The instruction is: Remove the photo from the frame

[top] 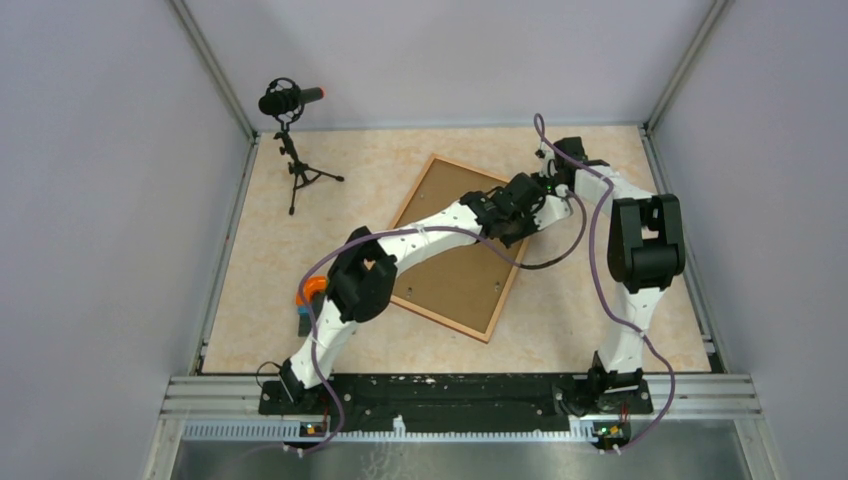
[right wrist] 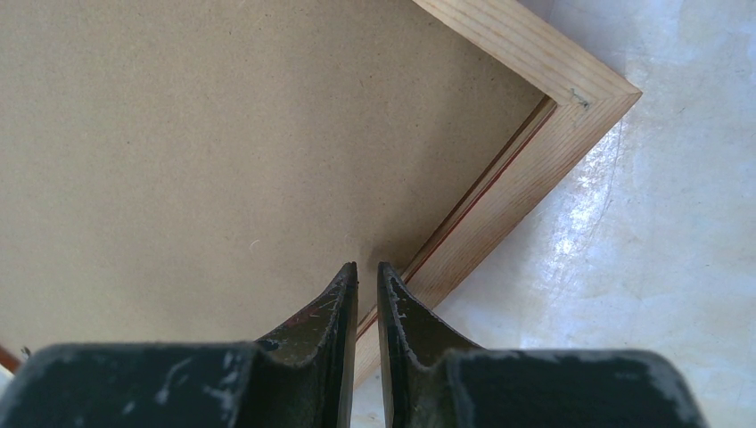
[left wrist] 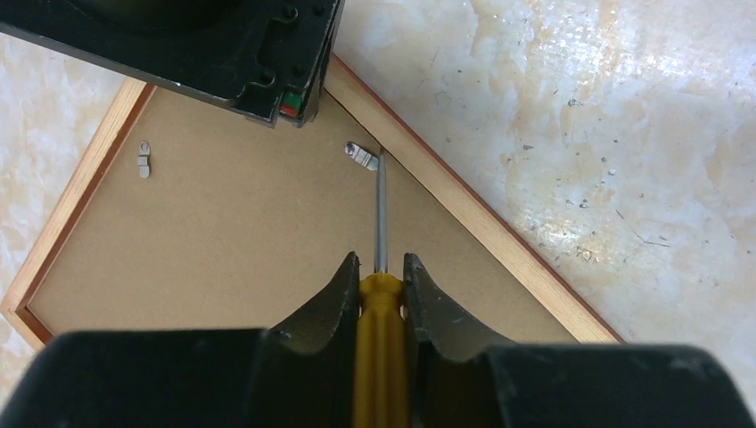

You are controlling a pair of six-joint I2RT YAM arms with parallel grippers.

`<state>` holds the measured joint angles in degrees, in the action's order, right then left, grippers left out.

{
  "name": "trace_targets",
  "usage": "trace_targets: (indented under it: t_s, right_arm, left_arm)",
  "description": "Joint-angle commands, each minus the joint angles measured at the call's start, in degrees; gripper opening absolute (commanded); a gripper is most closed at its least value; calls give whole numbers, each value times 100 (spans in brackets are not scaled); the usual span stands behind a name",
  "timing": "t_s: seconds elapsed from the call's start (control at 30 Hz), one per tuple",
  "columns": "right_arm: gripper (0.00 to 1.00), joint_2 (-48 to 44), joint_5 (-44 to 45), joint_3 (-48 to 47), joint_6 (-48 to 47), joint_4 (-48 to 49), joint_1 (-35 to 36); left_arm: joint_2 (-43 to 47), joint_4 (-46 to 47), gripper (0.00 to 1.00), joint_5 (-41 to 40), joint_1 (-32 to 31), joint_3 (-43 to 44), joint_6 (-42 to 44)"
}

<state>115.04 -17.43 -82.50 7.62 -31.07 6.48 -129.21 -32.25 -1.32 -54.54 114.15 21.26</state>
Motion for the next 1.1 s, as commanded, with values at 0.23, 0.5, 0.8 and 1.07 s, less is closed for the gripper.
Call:
trace_targets:
  t_s: [0.23, 0.5, 0.8, 1.07]
  right_arm:
    - [14, -11, 310, -82, -89, -117, -59]
    - [14, 18, 285, -101, -101, -127, -55]
    - [14, 1, 288, -121, -120, -145, -55]
    - [14, 27, 275, -132, -128, -145, -59]
  left_arm:
    - [272, -169, 0, -346, 197, -164, 16]
    - [510, -222, 0, -387, 286, -190, -12]
    - [1764, -217, 0, 1908, 273, -1330, 575]
    - [1952, -456, 0, 2118, 204, -1984, 710]
